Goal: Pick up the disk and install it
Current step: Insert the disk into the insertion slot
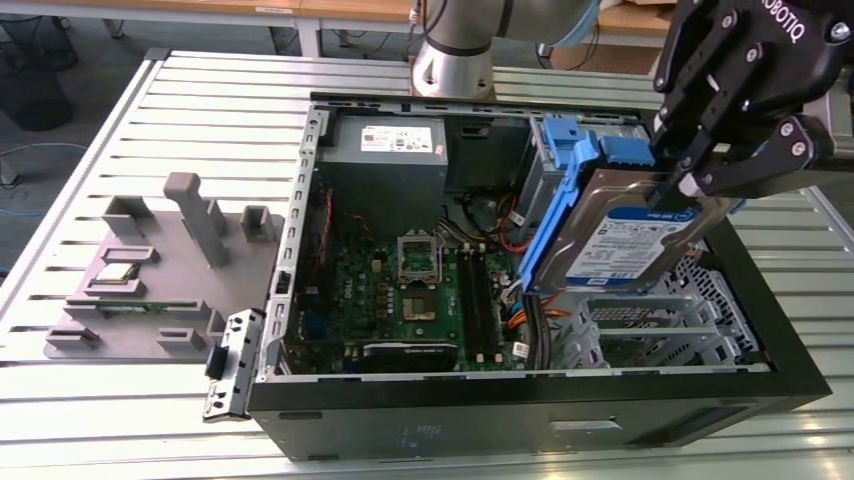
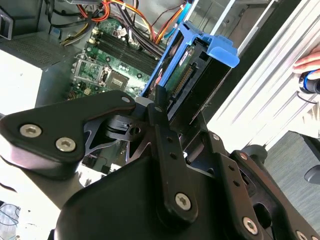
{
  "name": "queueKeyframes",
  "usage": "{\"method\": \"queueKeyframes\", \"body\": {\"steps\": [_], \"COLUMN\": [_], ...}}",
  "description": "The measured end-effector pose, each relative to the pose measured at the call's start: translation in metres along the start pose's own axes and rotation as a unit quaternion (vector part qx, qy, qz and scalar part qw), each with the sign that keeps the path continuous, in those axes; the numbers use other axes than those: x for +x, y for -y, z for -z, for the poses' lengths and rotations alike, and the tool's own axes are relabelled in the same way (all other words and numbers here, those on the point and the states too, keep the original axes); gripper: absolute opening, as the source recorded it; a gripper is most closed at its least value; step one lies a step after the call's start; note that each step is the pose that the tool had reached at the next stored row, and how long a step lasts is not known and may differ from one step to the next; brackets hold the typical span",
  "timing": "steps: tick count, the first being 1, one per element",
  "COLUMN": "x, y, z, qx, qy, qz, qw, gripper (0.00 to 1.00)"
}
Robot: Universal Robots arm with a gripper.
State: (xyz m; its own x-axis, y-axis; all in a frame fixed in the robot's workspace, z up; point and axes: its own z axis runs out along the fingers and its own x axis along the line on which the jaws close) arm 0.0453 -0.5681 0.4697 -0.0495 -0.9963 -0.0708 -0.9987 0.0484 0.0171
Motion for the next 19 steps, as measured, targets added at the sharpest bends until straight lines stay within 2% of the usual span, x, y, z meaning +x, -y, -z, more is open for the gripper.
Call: {"method": "queueKeyframes", "body": {"steps": [12, 14, 19], "x": [0.0141, 0.0146, 0.0147], "y": [0.0081, 0.0116, 0.0253], "z": [0.0005, 0.0002, -0.0002], "qx": [0.0, 0.0, 0.0], "qy": [-0.0001, 0.0, -0.0001], "qz": [0.0, 0.0, 0.0], "qw": [1.0, 1.0, 1.0], "gripper": [0.35, 0.35, 0.35]}}
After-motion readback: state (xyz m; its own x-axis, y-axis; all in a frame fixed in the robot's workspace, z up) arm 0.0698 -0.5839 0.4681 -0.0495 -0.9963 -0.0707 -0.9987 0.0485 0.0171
